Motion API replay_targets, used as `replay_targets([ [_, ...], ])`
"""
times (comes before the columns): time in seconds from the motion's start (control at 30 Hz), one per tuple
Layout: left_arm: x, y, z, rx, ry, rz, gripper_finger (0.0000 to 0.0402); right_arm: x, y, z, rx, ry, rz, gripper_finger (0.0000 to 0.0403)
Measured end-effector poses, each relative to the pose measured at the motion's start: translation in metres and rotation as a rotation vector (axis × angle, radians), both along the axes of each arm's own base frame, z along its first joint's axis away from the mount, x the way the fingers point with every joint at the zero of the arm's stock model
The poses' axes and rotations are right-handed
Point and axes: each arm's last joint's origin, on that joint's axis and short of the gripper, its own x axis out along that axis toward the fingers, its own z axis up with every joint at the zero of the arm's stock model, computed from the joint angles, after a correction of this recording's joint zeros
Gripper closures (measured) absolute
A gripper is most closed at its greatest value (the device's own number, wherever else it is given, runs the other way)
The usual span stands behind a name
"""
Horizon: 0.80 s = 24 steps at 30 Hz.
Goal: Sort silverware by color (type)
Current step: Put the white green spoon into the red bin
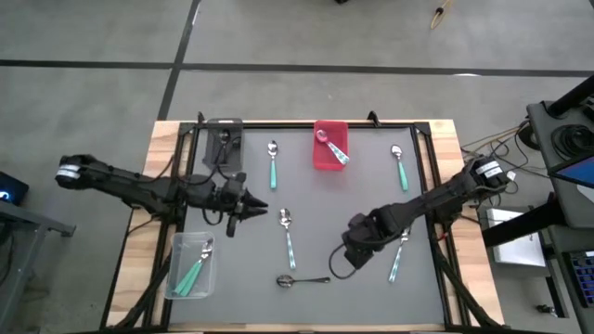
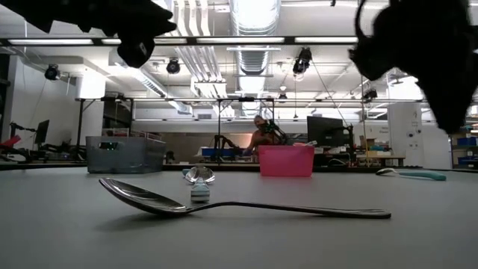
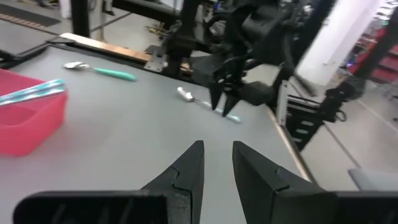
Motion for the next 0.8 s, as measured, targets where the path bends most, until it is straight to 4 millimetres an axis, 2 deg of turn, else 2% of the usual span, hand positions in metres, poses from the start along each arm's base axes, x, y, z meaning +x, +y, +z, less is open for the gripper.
replay_targets([
  [0.2, 0.002, -0.012, 0.002, -0.006, -0.037, -0.055, 0.0336, -0.024, 0.011, -0.024, 0.059, 0.16, -0.053, 0.0264],
  [0.37, 0.004, -0.016, 0.001, -0.003, -0.034, -0.073, 0.0336, -0.045, 0.011, -0.038, 0.065, 0.258, -0.105, 0.0264],
  [0.6, 0.005, -0.016, -0.001, -0.001, -0.026, -0.072, 0.0336, -0.073, -0.003, -0.039, 0.04, 0.263, -0.214, 0.0264],
  [0.8, 0.006, -0.016, -0.002, 0.0, -0.019, -0.072, 0.0336, -0.1, -0.014, -0.036, 0.01, 0.218, -0.391, 0.0264],
])
